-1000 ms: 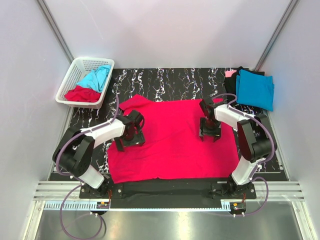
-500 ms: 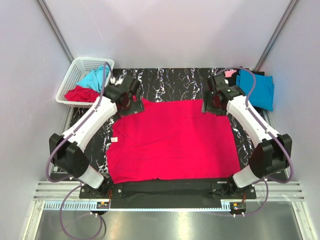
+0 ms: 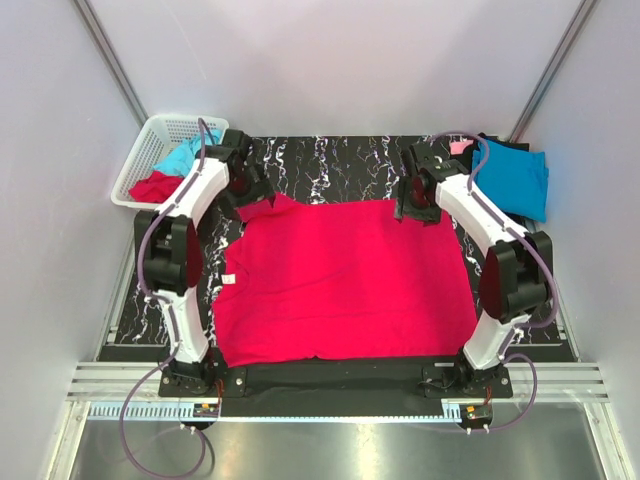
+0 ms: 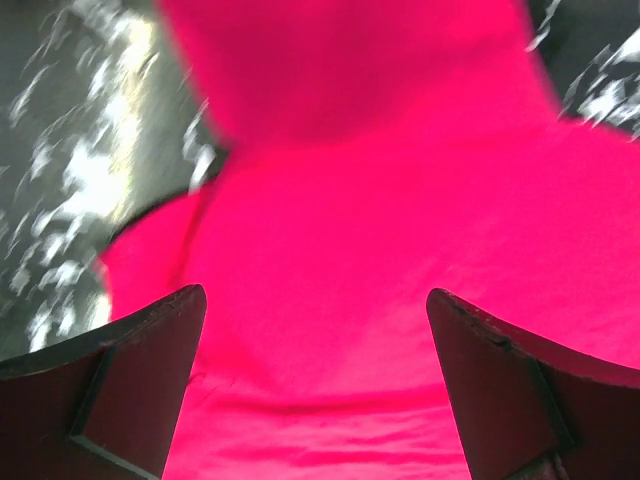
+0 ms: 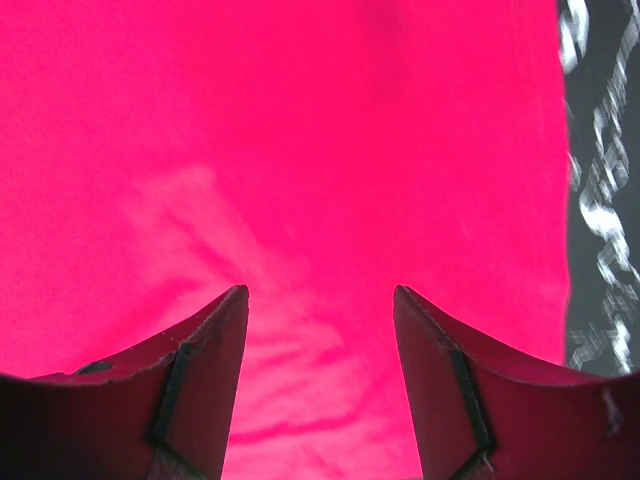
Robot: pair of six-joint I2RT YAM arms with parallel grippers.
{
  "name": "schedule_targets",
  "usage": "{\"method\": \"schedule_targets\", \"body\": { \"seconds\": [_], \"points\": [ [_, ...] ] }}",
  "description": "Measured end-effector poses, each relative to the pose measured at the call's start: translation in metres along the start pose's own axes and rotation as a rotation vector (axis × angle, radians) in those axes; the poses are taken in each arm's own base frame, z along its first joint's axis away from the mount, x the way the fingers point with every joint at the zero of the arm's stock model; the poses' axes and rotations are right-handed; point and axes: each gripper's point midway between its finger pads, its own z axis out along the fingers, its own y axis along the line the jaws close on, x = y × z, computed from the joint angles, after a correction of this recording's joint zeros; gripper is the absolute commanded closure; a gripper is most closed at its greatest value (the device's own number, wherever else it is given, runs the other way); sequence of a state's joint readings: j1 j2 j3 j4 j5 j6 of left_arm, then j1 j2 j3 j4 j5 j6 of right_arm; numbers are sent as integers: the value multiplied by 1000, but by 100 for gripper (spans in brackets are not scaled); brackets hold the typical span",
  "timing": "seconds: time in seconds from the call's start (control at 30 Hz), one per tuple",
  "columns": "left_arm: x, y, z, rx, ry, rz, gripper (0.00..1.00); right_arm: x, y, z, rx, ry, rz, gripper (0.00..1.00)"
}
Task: Fold and stack the t-shirts
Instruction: Fold the tshirt
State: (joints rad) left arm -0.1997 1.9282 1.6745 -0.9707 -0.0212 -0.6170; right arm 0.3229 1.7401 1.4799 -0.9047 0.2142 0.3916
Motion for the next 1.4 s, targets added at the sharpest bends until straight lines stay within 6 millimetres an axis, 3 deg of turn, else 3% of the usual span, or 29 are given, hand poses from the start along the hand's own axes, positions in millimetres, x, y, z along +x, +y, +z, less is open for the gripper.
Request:
{"method": "schedule_targets", "body": {
  "seconds": [0.2, 0.3, 0.37, 0.67, 0.9, 1.07, 1.4],
  "points": [
    [-65, -39, 23, 149, -48, -18, 1, -46, 20, 20, -86, -71, 36, 34],
    [-96, -55, 37, 192, -105, -27, 1, -55, 31, 33, -125, -78, 35, 35],
    [-104, -53, 47, 179, -115, -50, 1, -53, 36, 43, -140, -65, 27, 36],
    [-85, 5, 79, -86, -108, -141, 4, -30, 39, 71, -153, 0, 11, 36],
    [-63, 45, 73, -238, -113, -166, 8, -9, 35, 80, -146, 49, 5, 36],
    [-57, 54, 75, -258, -100, -195, 26, -11, 36, 74, -161, 38, 7, 36],
    [-58, 46, 95, -222, -67, -232, 41, -15, 35, 65, -167, 16, 8, 36]
  ]
}}
